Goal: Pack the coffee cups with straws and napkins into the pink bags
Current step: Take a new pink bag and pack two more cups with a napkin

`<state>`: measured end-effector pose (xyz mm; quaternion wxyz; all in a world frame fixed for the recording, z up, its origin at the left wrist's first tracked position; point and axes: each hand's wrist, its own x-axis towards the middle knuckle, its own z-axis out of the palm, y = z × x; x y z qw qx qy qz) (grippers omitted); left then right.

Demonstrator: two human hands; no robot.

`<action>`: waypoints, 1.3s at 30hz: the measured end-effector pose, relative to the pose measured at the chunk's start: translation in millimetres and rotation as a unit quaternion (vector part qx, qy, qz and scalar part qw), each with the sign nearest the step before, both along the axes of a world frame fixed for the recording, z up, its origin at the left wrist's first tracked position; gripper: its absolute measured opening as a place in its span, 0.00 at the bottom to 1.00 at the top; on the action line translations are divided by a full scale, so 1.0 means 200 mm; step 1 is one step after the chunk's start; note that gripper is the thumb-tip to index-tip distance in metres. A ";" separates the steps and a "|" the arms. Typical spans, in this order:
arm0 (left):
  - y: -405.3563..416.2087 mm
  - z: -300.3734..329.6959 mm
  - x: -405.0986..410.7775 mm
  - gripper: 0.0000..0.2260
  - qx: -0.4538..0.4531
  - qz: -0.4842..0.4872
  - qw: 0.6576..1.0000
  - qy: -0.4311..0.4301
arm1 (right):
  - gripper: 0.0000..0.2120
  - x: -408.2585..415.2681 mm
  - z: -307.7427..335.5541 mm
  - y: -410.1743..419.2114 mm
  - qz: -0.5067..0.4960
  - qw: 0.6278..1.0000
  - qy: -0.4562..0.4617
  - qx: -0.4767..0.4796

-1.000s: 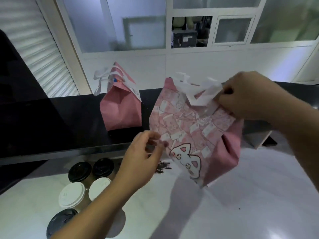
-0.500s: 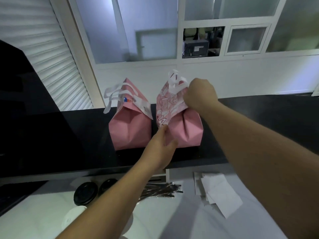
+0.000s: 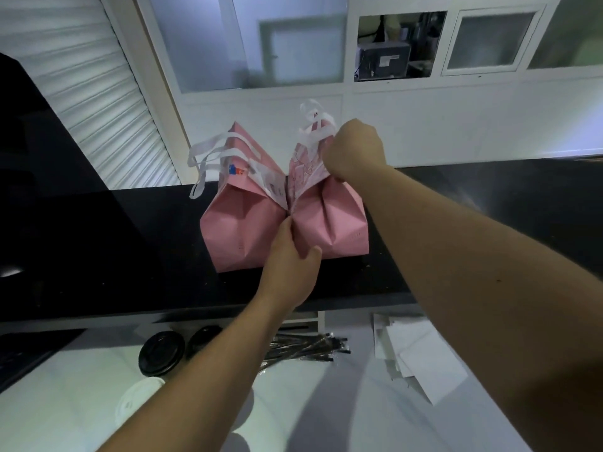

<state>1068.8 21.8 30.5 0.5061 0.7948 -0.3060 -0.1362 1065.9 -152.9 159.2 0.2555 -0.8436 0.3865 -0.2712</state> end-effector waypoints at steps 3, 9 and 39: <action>0.01 0.01 0.00 0.31 0.006 0.011 1.000 -0.005 | 0.06 0.00 -0.01 0.00 0.004 1.000 -0.004 0.026; 0.06 0.05 -0.02 0.27 0.020 -0.007 1.000 0.006 | 0.16 -0.05 -0.03 -0.01 0.015 0.998 0.028 0.052; 0.27 -0.25 -1.01 0.31 0.224 -0.262 0.892 -0.291 | 0.32 -1.89 -0.85 0.83 -0.134 0.945 0.297 -0.031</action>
